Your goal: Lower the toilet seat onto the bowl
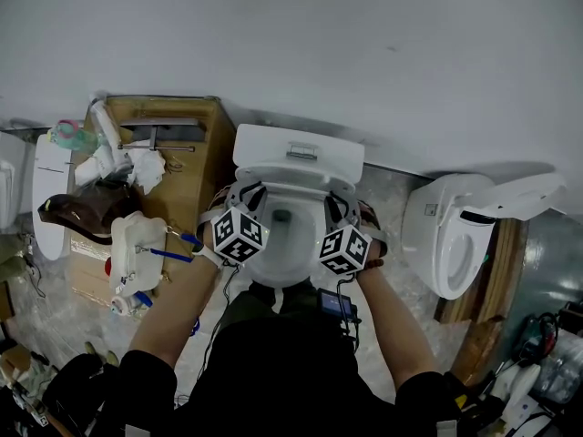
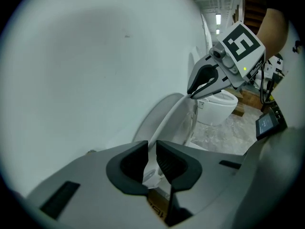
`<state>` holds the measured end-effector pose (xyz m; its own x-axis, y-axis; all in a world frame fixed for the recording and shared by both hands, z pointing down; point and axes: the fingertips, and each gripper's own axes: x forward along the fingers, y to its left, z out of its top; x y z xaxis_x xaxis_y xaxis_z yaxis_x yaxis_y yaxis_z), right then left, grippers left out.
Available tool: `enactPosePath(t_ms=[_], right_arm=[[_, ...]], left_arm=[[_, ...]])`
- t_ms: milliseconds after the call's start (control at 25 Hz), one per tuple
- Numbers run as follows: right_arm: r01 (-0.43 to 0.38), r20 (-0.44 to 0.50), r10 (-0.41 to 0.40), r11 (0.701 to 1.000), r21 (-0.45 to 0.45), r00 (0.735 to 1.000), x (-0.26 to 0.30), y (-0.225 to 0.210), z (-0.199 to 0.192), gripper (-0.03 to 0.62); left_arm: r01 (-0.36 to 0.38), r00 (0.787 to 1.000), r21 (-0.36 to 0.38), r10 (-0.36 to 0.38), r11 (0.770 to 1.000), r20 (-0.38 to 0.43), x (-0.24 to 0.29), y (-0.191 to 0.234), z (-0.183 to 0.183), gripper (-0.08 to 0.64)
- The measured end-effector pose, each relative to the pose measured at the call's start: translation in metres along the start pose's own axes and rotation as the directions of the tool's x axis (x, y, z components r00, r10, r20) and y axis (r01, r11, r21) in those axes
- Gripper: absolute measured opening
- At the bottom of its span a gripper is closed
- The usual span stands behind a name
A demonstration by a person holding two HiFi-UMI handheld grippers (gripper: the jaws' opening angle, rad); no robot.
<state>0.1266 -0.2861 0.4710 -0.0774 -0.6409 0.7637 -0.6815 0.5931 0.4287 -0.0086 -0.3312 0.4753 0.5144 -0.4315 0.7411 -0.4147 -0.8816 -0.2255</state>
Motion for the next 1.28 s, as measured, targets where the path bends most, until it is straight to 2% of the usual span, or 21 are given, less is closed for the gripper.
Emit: enactPosePath(t_ms=[280, 560, 840, 1120, 1200, 1280], right_arm=[[0.009, -0.016, -0.010, 1.000, -0.015, 1.000, -0.013, 0.019, -0.004, 0.066], [0.048, -0.023, -0.048, 0.999, -0.004, 0.999, -0.025, 0.037, -0.010, 0.066], [0.044, -0.031, -0.044, 0.999, 0.018, 0.999, -0.038, 0.064, -0.018, 0.066], [-0.019, -0.071, 0.030, 0.988, 0.153, 0.997, -0.056, 0.095, -0.027, 0.067], [-0.051, -0.050, 0.067, 0.961, 0.273, 0.996, -0.064, 0.104, -0.027, 0.067], [-0.093, -0.016, 0.110, 0.900, 0.426, 0.994, -0.072, 0.111, -0.030, 0.067]], left_arm=[[0.019, 1.000, 0.025, -0.020, 0.999, 0.015, -0.015, -0.015, -0.012, 0.061], [0.048, 0.999, 0.143, -0.048, 0.989, -0.004, -0.022, -0.031, -0.022, 0.063], [0.085, 0.996, 0.189, -0.081, 0.978, -0.029, -0.029, -0.051, -0.039, 0.063], [0.120, 0.993, 0.216, -0.116, 0.969, -0.032, -0.044, -0.075, -0.059, 0.072], [0.135, 0.991, 0.209, -0.131, 0.968, -0.032, -0.047, -0.081, -0.065, 0.074], [0.141, 0.990, 0.202, -0.138, 0.969, -0.033, -0.050, -0.085, -0.070, 0.075]])
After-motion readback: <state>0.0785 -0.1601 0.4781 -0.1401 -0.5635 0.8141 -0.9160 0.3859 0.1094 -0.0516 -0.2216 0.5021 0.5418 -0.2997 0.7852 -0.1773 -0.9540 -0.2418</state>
